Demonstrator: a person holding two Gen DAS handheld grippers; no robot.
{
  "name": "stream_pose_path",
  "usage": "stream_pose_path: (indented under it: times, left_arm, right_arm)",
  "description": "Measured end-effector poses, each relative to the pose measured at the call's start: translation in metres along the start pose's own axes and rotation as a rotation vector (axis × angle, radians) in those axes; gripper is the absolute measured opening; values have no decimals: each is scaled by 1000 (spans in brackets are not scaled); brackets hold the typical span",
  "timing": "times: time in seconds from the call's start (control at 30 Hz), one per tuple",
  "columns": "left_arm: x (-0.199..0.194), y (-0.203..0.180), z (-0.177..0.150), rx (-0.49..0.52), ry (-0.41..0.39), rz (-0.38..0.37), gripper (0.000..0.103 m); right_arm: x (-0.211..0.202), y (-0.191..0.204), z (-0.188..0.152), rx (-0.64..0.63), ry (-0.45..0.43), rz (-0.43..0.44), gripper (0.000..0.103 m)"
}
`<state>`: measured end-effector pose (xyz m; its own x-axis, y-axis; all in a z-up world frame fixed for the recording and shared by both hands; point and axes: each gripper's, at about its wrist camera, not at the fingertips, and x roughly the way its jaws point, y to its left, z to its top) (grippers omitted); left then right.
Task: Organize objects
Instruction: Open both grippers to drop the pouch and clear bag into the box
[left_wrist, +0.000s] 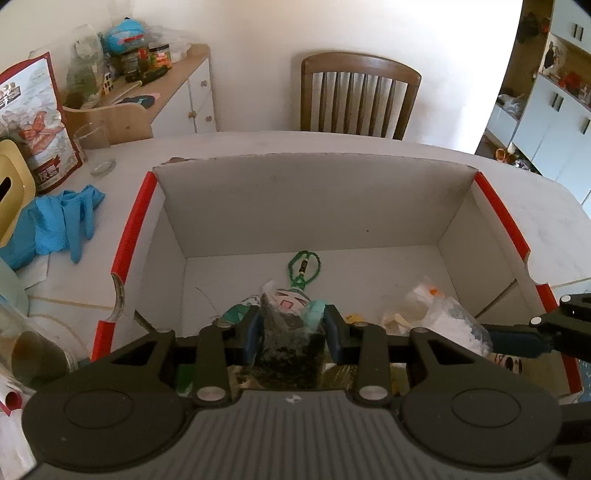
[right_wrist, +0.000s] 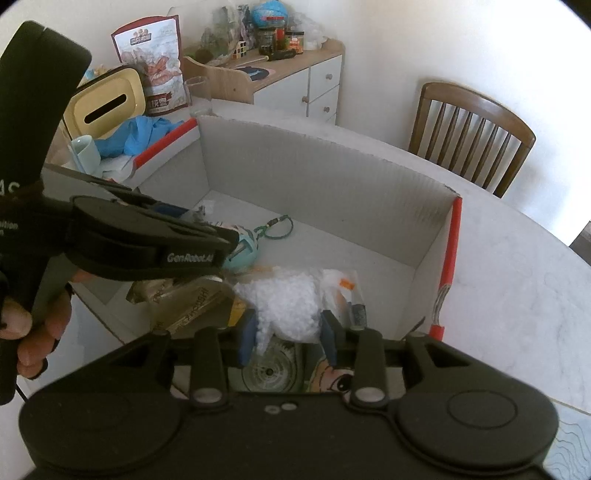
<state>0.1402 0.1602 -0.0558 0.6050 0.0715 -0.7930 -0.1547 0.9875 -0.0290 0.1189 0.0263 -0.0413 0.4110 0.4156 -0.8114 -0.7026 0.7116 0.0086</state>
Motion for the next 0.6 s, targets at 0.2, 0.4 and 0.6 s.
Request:
stream_pose_path:
  times: [0.2, 0.4, 0.6]
  left_arm:
    - [-6, -1, -1, -5, -23, -13, 55]
    - [-19, -5, -2, 2, -47, -22, 58]
    - [-46, -11, -2, 21, -108, -29, 67]
  right_arm:
    - [-5, -3, -2, 5, -19, 7, 49]
    - [-17, -8, -3, 30, -43, 30, 52]
    - [-37, -15, -5, 49, -91, 52, 61]
